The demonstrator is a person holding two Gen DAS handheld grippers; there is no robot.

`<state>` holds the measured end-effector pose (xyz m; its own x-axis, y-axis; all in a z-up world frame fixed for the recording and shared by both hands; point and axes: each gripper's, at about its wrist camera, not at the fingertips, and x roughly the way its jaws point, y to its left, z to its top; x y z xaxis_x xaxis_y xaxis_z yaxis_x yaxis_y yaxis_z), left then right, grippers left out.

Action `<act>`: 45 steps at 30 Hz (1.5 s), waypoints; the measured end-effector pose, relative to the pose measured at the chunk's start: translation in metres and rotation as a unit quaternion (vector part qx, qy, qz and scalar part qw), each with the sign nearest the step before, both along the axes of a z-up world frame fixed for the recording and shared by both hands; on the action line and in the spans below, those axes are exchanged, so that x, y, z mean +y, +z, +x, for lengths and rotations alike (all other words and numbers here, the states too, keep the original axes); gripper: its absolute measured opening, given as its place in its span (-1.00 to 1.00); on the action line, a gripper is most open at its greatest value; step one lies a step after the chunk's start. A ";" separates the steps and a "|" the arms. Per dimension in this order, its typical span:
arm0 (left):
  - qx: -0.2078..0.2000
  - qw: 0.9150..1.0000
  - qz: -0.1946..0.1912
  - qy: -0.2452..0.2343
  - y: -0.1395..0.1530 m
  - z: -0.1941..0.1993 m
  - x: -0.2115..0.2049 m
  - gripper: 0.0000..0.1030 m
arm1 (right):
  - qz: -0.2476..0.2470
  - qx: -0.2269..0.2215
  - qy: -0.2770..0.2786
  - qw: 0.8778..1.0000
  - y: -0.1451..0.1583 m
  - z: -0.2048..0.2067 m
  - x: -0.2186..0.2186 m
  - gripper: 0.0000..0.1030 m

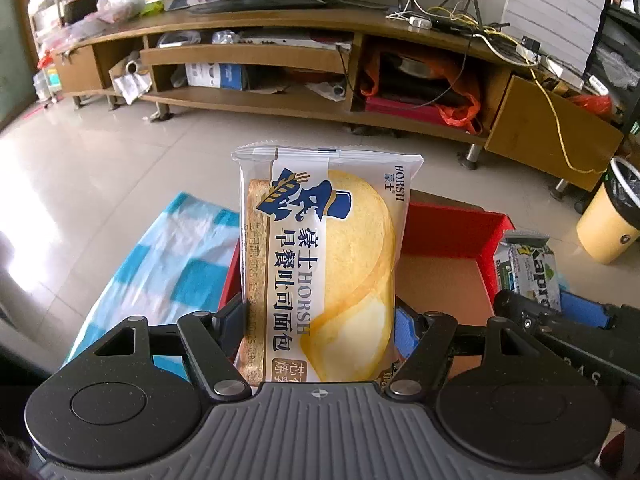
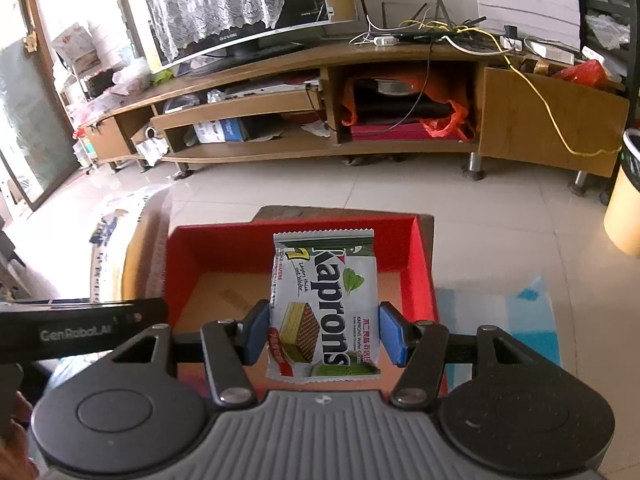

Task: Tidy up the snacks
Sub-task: 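Lower both snacks into the red box and open both tools, then move both tools back over the remaining snacks on the cloth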

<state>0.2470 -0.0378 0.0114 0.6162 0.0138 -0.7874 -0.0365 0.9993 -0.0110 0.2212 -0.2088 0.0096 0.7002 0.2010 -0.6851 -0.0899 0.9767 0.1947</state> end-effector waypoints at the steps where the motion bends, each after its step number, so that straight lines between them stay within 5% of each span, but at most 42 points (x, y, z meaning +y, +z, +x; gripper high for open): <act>1: 0.001 1.000 0.003 0.000 -0.003 0.005 -0.001 0.48 | -0.001 -0.001 0.000 1.000 -0.002 0.006 -0.001 0.04; 16: 0.048 0.998 0.034 0.006 -0.056 0.044 -0.003 0.35 | -0.021 0.019 0.005 1.000 -0.058 0.053 0.000 0.05; 19: 0.041 0.999 0.035 0.005 -0.052 0.042 -0.004 0.51 | -0.015 0.021 0.019 0.999 -0.059 0.055 0.003 0.06; 45: 0.016 1.000 0.012 -0.009 -0.005 -0.017 0.002 0.74 | -0.036 0.004 0.024 0.999 -0.009 0.011 0.011 0.14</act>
<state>0.2296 -0.0355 0.0064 0.5910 0.0225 -0.8063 -0.0183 0.9997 0.0145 0.2318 -0.1983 0.0009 0.6847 0.1845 -0.7051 -0.1365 0.9828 0.1247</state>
